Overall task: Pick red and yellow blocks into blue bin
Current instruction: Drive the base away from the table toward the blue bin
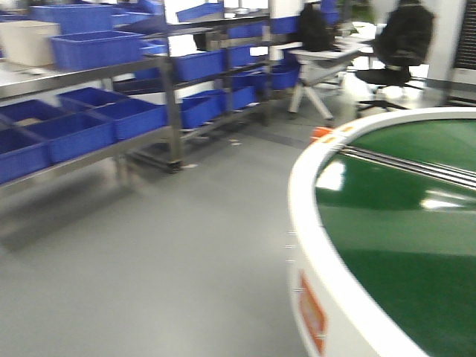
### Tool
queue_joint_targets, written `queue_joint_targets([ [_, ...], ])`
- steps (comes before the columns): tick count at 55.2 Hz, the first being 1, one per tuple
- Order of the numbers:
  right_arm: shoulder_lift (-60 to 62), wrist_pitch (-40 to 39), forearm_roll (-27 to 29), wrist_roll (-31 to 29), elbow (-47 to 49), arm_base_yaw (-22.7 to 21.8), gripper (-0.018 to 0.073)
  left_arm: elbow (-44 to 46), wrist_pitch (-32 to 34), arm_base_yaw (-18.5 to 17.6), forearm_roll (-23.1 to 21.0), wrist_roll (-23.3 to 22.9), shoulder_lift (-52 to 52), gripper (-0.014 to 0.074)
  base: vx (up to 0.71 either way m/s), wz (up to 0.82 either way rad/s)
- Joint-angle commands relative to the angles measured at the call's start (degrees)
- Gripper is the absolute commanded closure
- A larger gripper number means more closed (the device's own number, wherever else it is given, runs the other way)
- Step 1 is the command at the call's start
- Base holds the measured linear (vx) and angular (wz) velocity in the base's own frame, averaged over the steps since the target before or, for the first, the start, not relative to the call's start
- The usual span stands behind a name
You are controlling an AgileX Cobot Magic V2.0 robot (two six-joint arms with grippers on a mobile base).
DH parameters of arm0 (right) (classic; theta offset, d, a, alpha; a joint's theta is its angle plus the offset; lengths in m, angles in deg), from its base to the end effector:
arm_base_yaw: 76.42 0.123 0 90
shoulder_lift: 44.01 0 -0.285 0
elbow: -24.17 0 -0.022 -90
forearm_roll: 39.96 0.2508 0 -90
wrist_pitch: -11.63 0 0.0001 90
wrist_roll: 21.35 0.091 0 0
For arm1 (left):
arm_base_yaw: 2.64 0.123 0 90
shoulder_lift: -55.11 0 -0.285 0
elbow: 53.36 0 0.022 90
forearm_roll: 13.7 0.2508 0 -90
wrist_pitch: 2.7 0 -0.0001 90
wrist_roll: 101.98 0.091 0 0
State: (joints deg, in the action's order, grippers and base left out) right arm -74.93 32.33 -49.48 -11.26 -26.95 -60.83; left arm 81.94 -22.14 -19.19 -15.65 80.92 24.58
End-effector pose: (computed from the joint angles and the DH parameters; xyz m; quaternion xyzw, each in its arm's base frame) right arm 0.0877 0.0189 0.3062 -0.0796 0.7756 0.0687 0.6224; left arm 0.0784 -0.0244 0.3455 0.1163 0.7260 -0.0955 0.6710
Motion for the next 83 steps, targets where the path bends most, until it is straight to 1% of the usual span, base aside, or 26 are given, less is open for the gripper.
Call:
queue_joint_targets([
  [1,-0.4,-4.5,-0.6,-0.5,1.8,-0.2,0.0569,1.5,4.8,-0.4,-0.4,-0.4,-0.5,0.0597,-0.06,0.86],
  [22,-0.2,-4.4,-0.6,-0.5,1.8,-0.1,0.0569,1.5,4.8,-0.4,-0.4,-0.4,-0.4,0.0597,0.02,0.8],
  [44,-0.2,-4.4,-0.6,-0.5,1.8,-0.1,0.0569,1.5,4.8,-0.4,-0.4,-0.4,-0.4,0.0597,0.18,0.54],
  [62,-0.2,-4.4,-0.6,-0.5,1.8,-0.1,0.0569,1.5,4.8,-0.4,-0.4,-0.4,-0.4,0.0597,0.28,0.34],
  [83,-0.3,-4.3,-0.6,-0.5,1.8,-0.1,0.0569,1.5,4.8,-0.4,-0.4,-0.4,-0.4,0.0597,0.39,0.09],
])
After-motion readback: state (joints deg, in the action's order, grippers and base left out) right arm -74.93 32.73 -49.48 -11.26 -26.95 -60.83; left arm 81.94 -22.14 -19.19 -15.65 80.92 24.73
